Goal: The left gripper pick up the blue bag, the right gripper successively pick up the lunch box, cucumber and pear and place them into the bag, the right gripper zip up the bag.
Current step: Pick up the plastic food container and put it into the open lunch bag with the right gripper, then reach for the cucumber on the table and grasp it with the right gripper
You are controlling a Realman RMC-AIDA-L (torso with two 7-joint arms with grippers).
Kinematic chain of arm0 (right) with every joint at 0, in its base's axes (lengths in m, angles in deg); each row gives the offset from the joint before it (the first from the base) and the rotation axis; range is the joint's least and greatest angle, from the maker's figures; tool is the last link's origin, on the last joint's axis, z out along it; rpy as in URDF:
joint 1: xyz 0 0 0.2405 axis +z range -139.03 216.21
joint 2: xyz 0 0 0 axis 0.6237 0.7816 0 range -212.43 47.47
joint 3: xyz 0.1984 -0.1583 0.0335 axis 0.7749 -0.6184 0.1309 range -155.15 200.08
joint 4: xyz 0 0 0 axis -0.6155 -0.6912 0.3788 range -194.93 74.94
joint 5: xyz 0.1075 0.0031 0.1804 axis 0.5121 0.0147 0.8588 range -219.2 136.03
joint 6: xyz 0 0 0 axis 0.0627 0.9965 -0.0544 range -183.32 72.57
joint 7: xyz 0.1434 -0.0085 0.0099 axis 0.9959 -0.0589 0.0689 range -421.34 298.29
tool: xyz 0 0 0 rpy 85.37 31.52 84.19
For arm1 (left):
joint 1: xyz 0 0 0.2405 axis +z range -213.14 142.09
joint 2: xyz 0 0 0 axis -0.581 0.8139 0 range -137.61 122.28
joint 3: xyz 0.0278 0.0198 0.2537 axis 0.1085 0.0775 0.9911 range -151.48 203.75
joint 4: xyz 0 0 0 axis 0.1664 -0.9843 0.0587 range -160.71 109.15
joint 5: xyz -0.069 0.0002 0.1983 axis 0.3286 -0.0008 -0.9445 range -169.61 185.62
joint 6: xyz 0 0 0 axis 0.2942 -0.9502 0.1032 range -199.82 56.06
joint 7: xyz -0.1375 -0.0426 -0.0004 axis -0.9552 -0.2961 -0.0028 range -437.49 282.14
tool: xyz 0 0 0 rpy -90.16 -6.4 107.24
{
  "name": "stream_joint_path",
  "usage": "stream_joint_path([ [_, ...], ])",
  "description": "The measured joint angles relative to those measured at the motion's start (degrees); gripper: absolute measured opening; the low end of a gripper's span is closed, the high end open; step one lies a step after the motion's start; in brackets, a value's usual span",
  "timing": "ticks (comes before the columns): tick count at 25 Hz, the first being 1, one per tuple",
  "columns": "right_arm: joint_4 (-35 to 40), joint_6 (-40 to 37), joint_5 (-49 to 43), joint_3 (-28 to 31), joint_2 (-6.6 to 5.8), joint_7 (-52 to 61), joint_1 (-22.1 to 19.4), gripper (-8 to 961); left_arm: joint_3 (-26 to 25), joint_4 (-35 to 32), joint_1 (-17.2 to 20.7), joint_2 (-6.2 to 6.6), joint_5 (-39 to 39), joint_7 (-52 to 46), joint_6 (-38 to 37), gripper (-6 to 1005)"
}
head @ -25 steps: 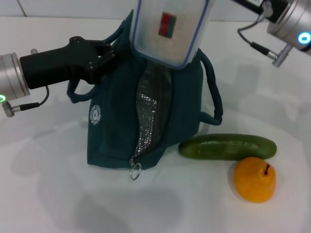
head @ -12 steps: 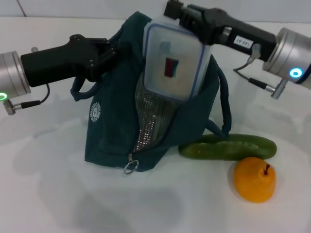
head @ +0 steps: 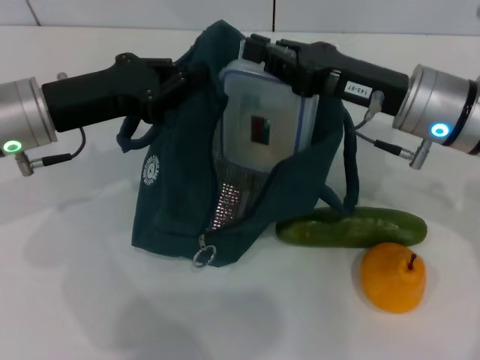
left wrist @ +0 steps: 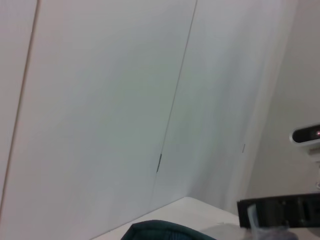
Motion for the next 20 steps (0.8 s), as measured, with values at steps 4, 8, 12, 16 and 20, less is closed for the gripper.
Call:
stream_joint_path([
  [4, 0.69, -0.36, -2.08, -0.25, -0.77, 1.01, 0.29, 235, -0.01, 0.22, -0.14, 0.02, 0.00, 0.02, 0.26, 42],
  [8, 0.92, -0.87, -3.23, 0.21, -1.11, 1.43, 0.54, 249, -0.01, 0.96, -0.49, -0.05, 0.00, 0.09, 0.75, 43],
  [12, 0.99, -2.92, -3.45, 1.61, -1.73, 1.45, 0.51, 264, -0.01, 1.31, -0.61, 0.00, 0.02, 0.33, 1.87, 43],
  [16, 3.87, -5.64, -4.92, 2.47, -4.21, 2.07, -1.18, 313, -0.01, 1.38, -0.15, -0.02, 0.02, 1.31, 2.66, 43],
  [20, 12.94, -5.88, -16.40, 5.36, -10.37, 11.05, -4.74, 465, 0.00, 2.13, 0.00, -0.01, 0.02, 2.04, 2.95, 43],
])
